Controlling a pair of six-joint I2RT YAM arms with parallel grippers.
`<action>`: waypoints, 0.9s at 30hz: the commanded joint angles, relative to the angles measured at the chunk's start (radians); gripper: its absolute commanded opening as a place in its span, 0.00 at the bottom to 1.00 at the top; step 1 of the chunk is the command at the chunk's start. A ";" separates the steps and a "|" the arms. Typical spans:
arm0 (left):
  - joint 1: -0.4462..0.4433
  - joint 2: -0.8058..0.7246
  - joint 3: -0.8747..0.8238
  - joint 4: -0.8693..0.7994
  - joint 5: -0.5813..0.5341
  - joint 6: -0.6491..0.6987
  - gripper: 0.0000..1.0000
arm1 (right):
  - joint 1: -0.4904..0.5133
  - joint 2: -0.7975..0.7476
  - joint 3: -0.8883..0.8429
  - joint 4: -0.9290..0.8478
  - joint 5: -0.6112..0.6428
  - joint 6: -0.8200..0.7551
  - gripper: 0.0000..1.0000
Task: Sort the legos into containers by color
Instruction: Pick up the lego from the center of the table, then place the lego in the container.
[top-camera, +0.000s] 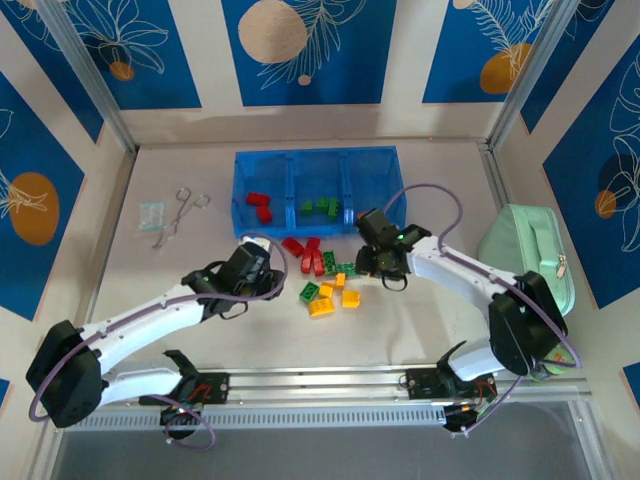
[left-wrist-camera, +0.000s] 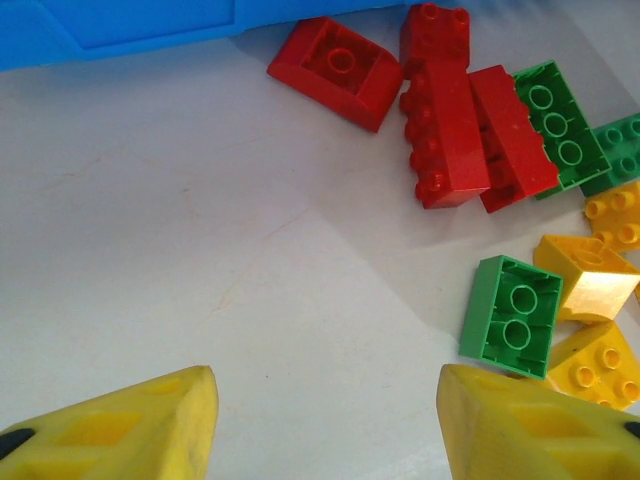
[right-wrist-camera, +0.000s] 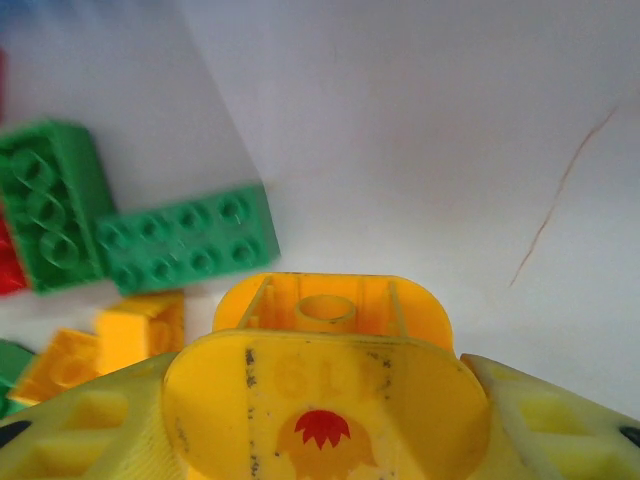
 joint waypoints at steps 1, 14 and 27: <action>-0.033 -0.015 -0.024 -0.013 -0.034 0.008 0.60 | -0.077 -0.037 0.074 -0.039 -0.011 -0.089 0.51; -0.117 -0.096 -0.107 -0.050 -0.063 -0.051 0.60 | -0.295 0.312 0.561 -0.099 -0.137 -0.270 0.50; -0.135 -0.168 -0.095 -0.114 -0.087 -0.053 0.60 | -0.302 0.725 1.057 -0.268 -0.096 -0.295 0.52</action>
